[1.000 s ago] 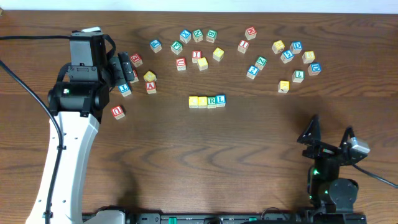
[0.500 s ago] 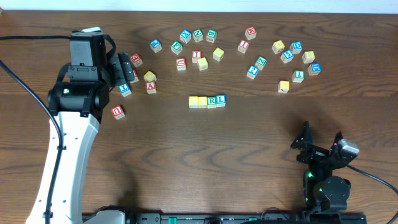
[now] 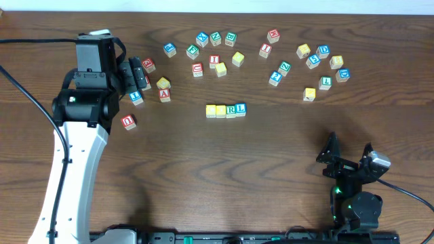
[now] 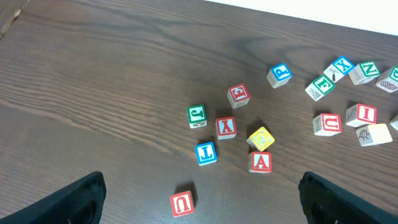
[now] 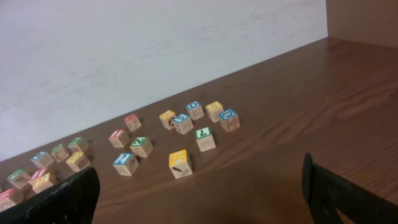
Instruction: Spell out CORL
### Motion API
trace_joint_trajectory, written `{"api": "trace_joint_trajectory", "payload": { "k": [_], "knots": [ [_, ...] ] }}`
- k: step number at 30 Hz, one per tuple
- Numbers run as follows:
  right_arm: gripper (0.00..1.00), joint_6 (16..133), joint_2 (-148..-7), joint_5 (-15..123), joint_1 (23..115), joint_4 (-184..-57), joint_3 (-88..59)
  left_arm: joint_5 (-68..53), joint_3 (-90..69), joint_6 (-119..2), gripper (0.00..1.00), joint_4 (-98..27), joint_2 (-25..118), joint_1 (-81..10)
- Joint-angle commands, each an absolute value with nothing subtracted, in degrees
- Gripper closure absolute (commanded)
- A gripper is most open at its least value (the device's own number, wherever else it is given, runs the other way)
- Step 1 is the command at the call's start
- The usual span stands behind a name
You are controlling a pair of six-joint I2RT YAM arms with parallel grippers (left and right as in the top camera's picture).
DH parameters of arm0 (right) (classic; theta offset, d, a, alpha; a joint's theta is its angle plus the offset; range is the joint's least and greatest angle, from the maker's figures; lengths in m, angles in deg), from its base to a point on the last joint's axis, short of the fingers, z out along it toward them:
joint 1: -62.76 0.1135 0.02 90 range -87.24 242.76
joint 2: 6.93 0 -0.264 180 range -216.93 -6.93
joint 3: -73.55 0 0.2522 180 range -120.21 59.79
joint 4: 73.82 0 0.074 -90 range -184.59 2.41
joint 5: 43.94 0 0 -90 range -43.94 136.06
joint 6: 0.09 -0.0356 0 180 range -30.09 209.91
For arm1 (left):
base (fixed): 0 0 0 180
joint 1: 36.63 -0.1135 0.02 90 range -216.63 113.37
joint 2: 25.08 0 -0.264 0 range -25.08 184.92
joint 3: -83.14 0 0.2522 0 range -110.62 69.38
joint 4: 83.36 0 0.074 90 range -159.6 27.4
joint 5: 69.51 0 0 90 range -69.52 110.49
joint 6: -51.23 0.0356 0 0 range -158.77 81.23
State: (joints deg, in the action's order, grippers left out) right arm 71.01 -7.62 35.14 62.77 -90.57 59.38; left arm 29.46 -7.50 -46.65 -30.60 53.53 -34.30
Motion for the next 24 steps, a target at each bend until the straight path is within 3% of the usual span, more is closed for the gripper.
{"api": "trace_joint_trajectory", "payload": {
  "k": [1, 17, 24],
  "knots": [
    [0.01, 70.68, -7.32, 35.71, 62.51, -90.83, 59.47, 29.98, -8.49, -47.15, 0.02, -30.53, 53.79, -34.41],
    [0.01, 70.68, -7.32, 35.71, 62.51, -90.83, 59.47, 30.03, -8.46, -47.15, 0.03, -30.38, 53.79, -34.50],
    [0.01, 70.68, -7.32, 35.71, 62.51, -90.83, 59.47, 30.03, -3.79, -47.15, 0.02, -29.81, 45.36, -35.37]
  ]
}}
